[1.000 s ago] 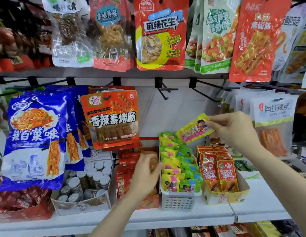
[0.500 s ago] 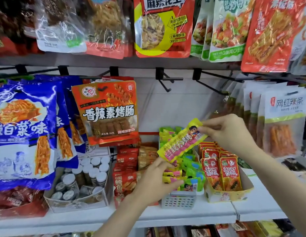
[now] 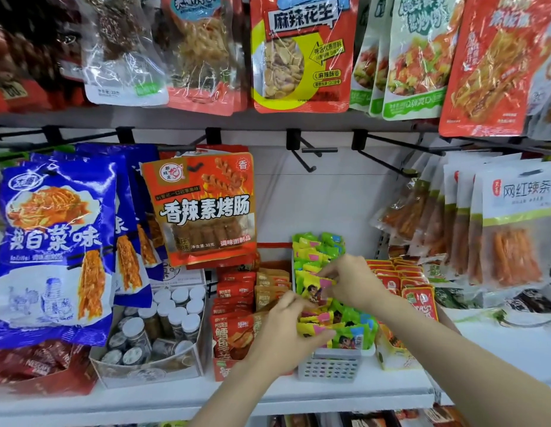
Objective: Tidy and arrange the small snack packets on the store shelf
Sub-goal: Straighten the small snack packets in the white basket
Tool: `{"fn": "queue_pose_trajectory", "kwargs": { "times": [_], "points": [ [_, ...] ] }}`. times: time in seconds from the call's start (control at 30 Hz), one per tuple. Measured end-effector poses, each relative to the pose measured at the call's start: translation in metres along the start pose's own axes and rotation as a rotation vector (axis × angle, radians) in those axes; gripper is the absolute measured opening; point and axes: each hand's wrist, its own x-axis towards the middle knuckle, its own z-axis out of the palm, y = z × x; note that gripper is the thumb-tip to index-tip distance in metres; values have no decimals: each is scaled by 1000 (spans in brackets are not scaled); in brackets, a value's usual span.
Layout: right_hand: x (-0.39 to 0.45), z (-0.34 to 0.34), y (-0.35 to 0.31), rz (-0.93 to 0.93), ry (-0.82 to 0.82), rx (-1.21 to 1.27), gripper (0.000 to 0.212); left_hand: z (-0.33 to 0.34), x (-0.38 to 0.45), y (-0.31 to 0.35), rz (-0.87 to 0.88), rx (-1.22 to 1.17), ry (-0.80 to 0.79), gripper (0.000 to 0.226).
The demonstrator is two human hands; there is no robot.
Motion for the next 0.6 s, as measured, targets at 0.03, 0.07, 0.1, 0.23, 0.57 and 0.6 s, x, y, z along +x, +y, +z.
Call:
{"fn": "queue_pose_trajectory", "kwargs": {
  "times": [0.03,0.07,0.1,0.23,0.57,0.6],
  "points": [
    [1,-1,2,7,-2,16,37,0,0,0,3,1,4,57],
    [1,-2,3,11,2,25,37,0,1,-1,7,4,5,58],
    [2,-1,4,10,13,27,36,1,1,-2,12,5,7,59],
    [7,15,-5,-30,42,4,31,5,1,-10,71,45,61,61],
    [5,-14,5,-14,-40,137,24,-12,14,-11,154,119,-22,66],
    [4,-20,9,-2,3,142,19,-14,15,-10,163,120,-10,63]
  ]
}}
